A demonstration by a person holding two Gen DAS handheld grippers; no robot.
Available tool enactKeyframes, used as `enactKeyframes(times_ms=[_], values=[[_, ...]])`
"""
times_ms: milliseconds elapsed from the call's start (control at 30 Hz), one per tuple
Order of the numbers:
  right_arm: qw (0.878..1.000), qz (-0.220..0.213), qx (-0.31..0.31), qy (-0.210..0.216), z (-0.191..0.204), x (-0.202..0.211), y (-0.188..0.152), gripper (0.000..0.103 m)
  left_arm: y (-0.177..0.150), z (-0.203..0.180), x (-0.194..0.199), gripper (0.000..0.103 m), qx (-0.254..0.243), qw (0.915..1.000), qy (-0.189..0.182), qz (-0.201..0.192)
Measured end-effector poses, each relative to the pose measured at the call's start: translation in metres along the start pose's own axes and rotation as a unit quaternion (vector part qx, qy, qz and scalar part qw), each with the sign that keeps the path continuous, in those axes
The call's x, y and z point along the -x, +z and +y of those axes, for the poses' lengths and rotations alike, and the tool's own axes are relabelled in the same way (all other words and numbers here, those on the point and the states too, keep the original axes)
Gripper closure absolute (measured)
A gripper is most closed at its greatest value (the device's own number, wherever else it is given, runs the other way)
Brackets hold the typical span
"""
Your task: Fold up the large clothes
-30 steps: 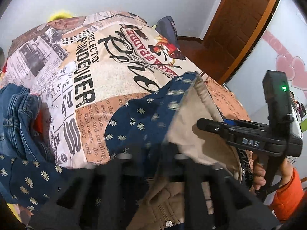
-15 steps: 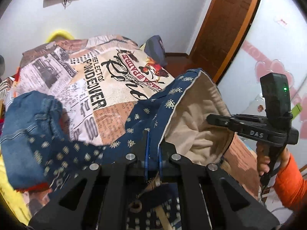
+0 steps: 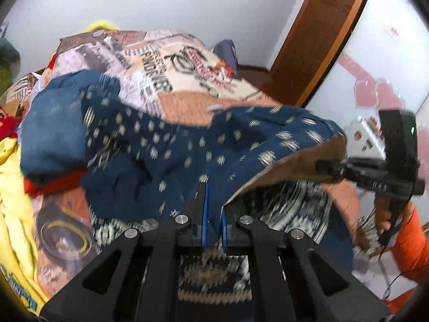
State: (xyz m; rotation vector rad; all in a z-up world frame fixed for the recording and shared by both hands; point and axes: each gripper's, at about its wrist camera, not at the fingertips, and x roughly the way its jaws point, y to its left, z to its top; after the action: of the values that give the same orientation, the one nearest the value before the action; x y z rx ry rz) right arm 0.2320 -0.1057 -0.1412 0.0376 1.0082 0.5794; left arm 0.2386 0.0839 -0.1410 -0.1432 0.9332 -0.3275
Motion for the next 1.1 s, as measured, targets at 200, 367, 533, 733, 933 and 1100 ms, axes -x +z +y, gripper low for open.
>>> enactKeyframes(times_ms=[200,367,533,733,933,1100], values=[[0.999,0.025,0.015,-0.022,0.006,-0.008,-0.031,0.093,-0.046,0.006,-0.017,0.096,-0.011,0.997,0.066,0.039],[0.998,0.045,0.023,-0.031,0.008,-0.006,-0.045,0.087,-0.075,0.013,-0.027,0.093,-0.001,0.9949,0.072,0.071],[0.998,0.053,0.025,-0.031,0.007,0.006,-0.051,0.074,-0.083,0.014,-0.021,0.091,0.011,0.9948,0.076,0.067],[0.999,0.028,0.011,-0.041,-0.001,0.027,-0.049,0.07,-0.086,0.014,0.002,0.08,0.026,0.9952,0.074,0.058],[0.999,-0.014,-0.002,-0.053,-0.007,0.044,-0.035,0.07,-0.08,0.014,0.038,0.049,0.024,0.993,0.114,0.02],[0.998,-0.021,-0.003,-0.058,-0.004,0.032,-0.022,0.07,-0.06,0.025,0.053,0.042,0.049,0.9907,0.126,-0.017]])
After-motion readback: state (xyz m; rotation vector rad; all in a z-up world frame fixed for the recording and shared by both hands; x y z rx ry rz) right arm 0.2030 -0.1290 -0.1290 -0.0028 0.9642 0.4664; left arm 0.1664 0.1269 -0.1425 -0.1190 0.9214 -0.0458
